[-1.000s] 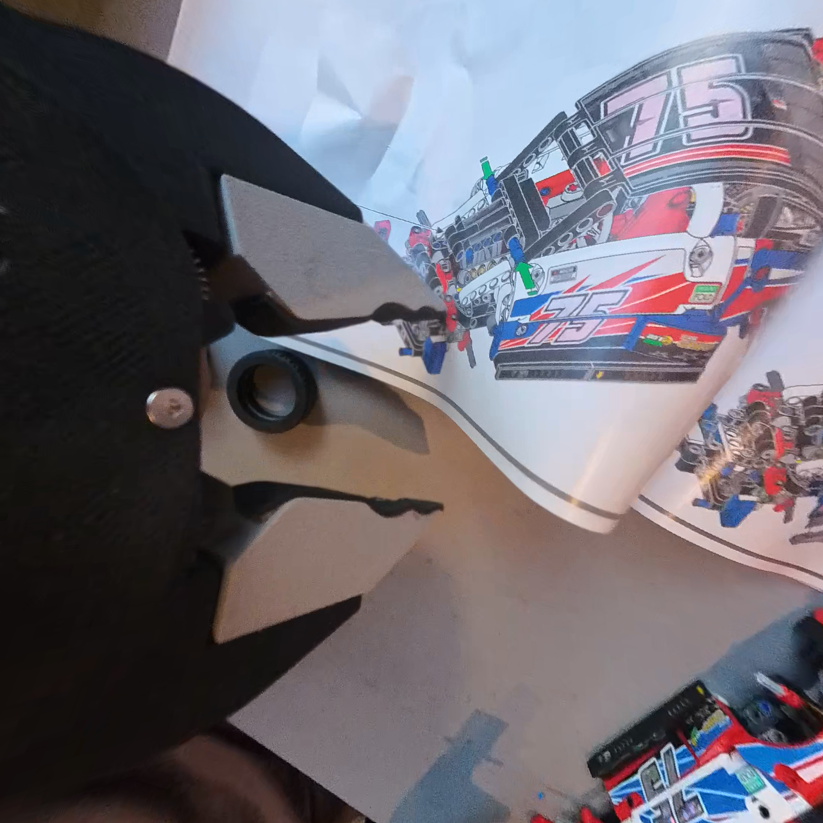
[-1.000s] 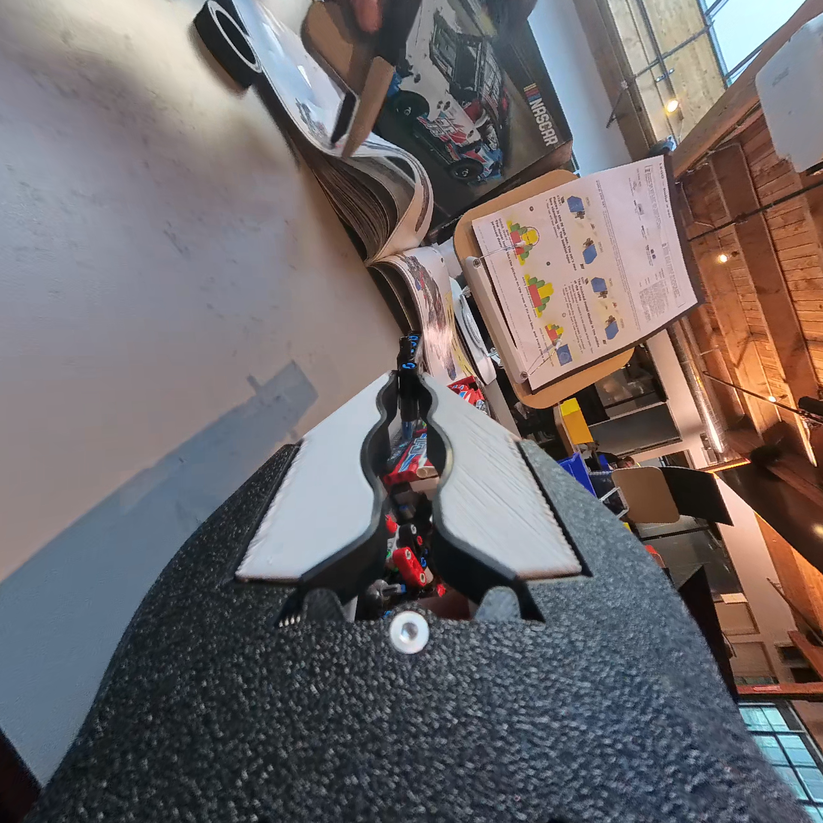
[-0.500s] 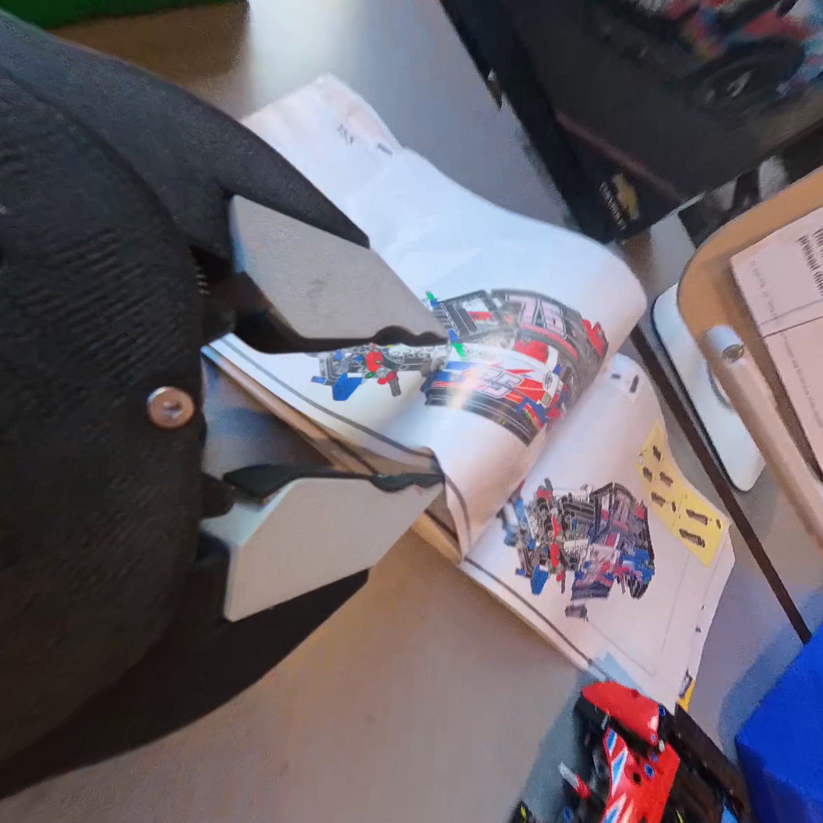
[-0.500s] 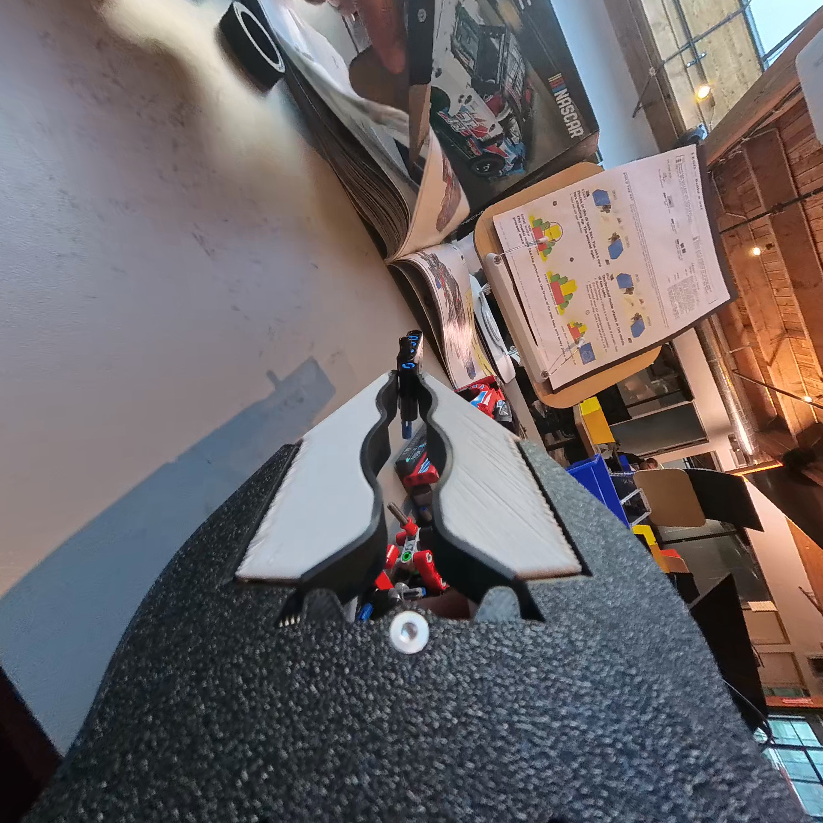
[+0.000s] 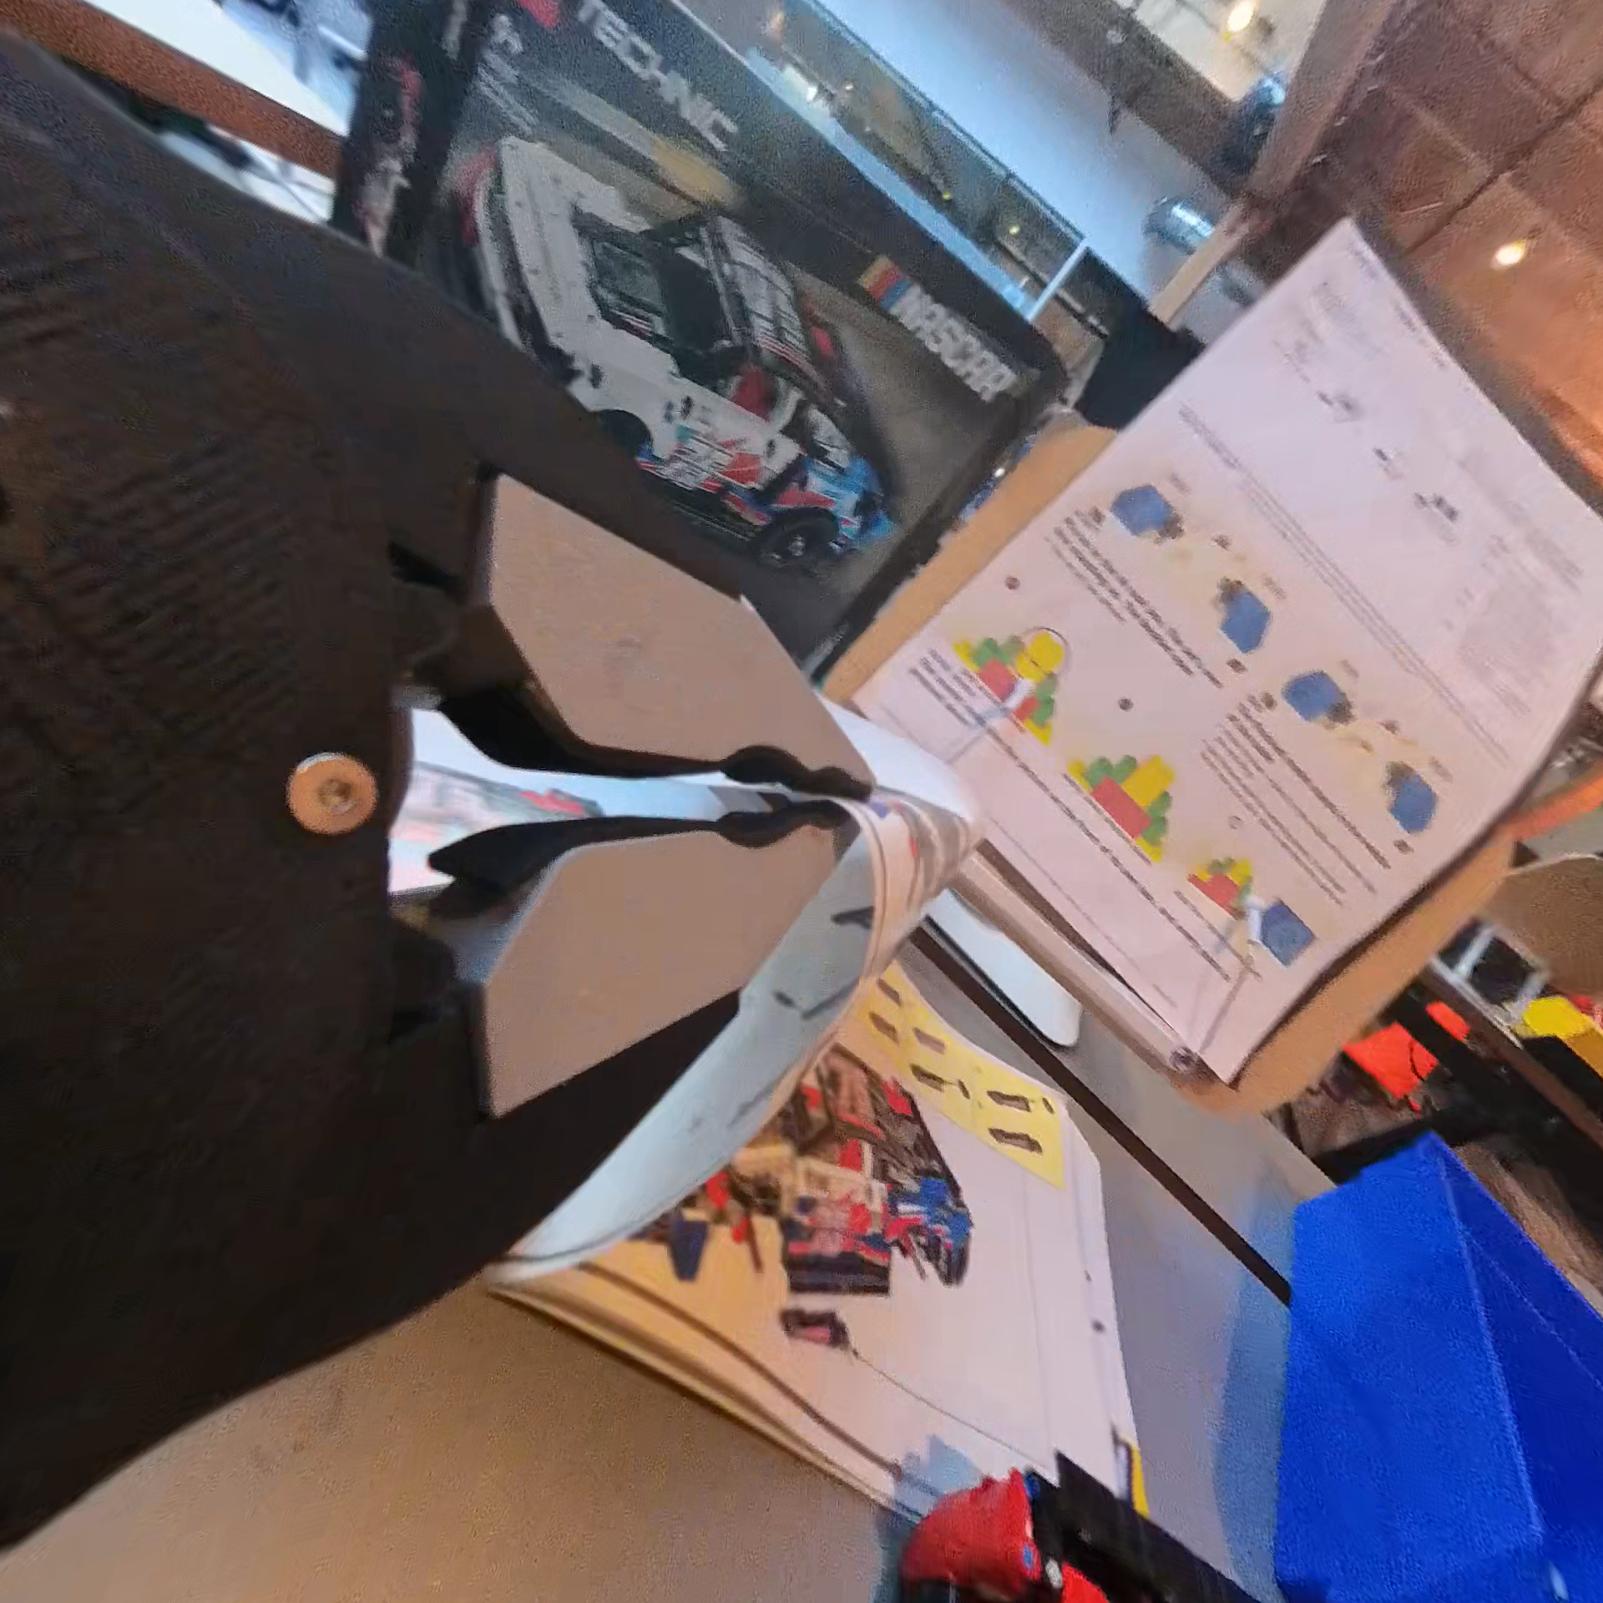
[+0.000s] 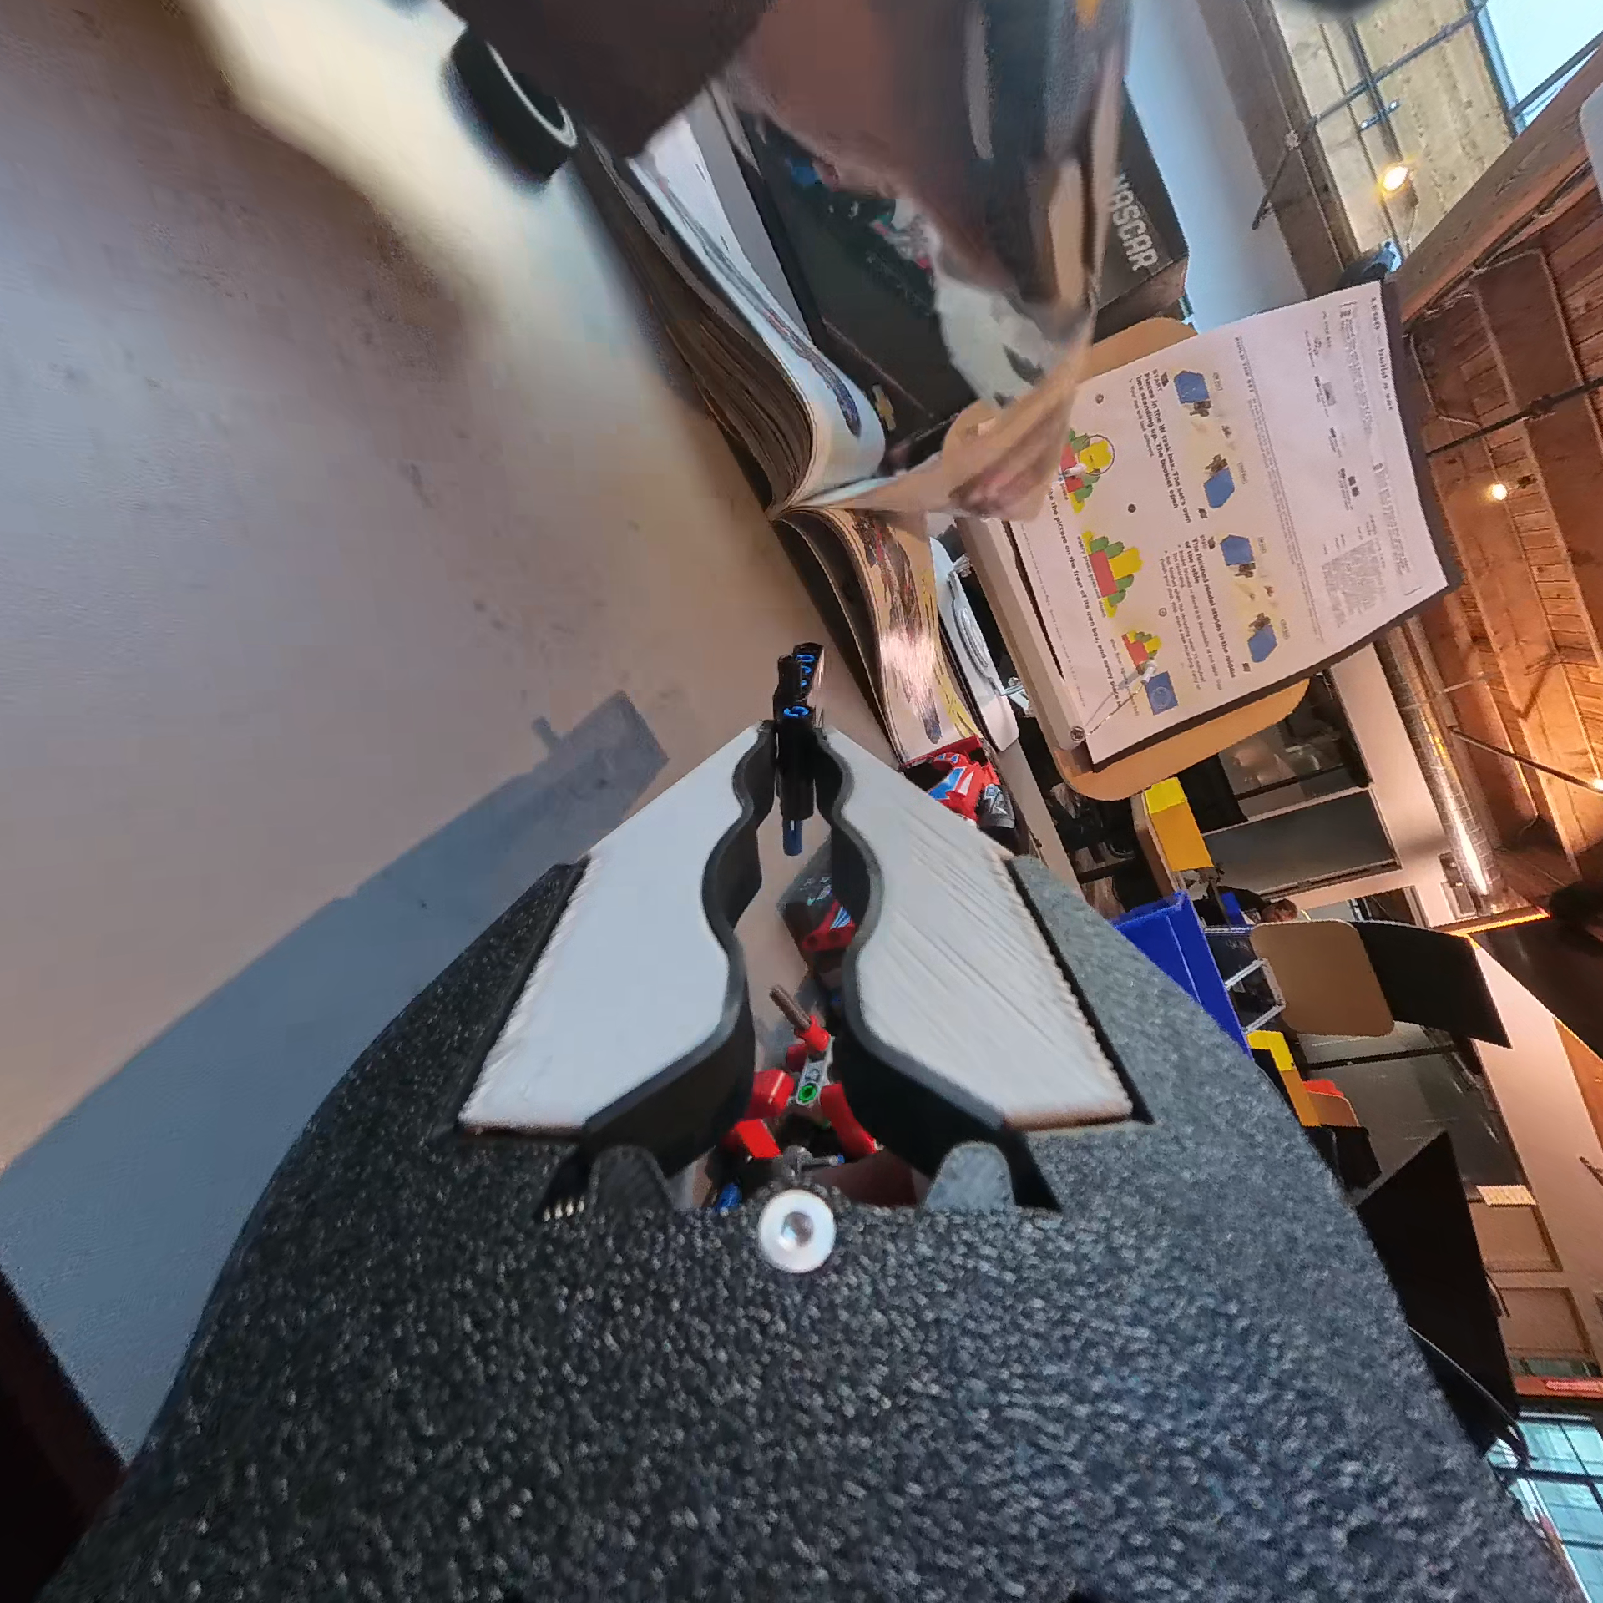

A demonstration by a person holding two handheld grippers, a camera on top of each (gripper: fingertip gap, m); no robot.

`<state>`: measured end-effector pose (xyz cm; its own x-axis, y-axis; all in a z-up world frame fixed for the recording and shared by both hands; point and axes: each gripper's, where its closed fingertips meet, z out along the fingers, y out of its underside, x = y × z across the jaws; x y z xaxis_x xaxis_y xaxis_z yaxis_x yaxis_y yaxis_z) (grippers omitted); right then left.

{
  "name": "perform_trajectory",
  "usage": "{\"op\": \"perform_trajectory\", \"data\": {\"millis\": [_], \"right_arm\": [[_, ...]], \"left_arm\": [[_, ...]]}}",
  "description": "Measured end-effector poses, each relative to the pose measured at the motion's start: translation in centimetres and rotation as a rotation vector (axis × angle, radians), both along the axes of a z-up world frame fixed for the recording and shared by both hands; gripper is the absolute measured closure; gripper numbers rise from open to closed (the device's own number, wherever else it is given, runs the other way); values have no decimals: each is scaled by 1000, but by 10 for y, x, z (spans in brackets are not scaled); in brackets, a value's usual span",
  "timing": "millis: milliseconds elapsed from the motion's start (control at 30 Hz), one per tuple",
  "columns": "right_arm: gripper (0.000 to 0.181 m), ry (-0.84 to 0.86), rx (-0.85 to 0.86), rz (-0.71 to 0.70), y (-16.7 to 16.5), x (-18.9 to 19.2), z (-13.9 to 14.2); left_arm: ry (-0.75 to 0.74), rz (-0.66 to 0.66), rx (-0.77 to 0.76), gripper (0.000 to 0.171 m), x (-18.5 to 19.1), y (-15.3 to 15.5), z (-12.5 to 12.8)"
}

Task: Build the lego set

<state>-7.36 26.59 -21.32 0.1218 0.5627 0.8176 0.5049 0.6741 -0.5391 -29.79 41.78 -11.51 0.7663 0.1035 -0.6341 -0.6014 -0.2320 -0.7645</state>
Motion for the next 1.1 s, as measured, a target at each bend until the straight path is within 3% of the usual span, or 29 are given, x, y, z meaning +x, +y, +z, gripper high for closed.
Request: {"op": "perform_trajectory", "data": {"millis": [67,167,267,333,400,500,600,667,767,900,1000,1067,1100], "right_arm": [[173,-2,2,-3,0,1,-1],[173,-2,-4,-15,3,4,-1],[173,0,-23,-28,8,8,-2],[173,7,-32,-35,10,9,-1],[173,14,-43,-36,11,9,0],[173,16,-59,-25,9,7,-1],[173,14,-60,-17,7,1,-1],[173,11,-64,-15,6,-3,-2],[173,8,-72,-14,4,-7,-4],[173,1,-78,-21,7,-12,-7],[173,-9,-92,-33,11,-12,-12],[173,-10,-94,-41,14,-11,-12],[173,-8,-98,-45,15,-10,-12]], "left_arm": [[15,-53,-9,161,31,24,-5],[-86,-117,-49,117,68,40,-17],[-328,-166,-148,87,88,34,-35],[-463,-216,-211,76,97,16,-45],[-494,-215,-184,77,84,-5,-45],[-496,-118,-68,79,35,-25,-38],[-570,-142,-222,91,24,-44,-66],[-521,-120,-321,92,11,-49,-87],[-516,-145,-377,108,-4,-35,-92],[-533,-143,-399,135,-37,12,-82],[-589,-70,-638,148,-59,31,-123],[-598,-23,-660,171,-75,32,-132],[-605,-24,-662,171,-78,30,-133]]}}
